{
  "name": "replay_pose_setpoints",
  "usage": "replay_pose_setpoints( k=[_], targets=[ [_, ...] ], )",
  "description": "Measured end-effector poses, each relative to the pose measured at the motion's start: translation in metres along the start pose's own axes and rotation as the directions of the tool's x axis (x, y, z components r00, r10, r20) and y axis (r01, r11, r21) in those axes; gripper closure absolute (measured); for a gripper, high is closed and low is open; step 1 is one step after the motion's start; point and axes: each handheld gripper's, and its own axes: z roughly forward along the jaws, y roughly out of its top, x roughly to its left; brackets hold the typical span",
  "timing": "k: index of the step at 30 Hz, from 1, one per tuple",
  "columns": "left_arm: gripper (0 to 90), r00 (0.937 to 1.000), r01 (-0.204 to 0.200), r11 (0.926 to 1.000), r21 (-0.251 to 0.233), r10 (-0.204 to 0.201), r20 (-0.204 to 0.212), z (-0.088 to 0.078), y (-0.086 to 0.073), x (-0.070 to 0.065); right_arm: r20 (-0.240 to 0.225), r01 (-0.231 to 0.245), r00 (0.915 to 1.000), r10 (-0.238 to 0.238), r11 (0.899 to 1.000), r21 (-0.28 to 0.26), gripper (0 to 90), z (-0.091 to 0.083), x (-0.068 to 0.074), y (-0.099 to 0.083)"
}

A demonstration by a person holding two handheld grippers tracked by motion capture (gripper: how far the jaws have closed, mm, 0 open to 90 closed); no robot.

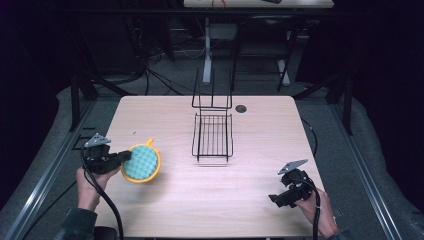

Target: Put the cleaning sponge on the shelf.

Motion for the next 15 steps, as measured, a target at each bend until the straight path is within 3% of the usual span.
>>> replay_pose_setpoints(
  k=[15],
  targets=[
    [86.8,0.9993,-0.019,0.9998,0.005,0.019,0.033,0.015,0.016,-0.006,0.0,0.004,1.0,-0.004,1.0,0.0,5.6,0.0,0.001,0.0]
  ],
)
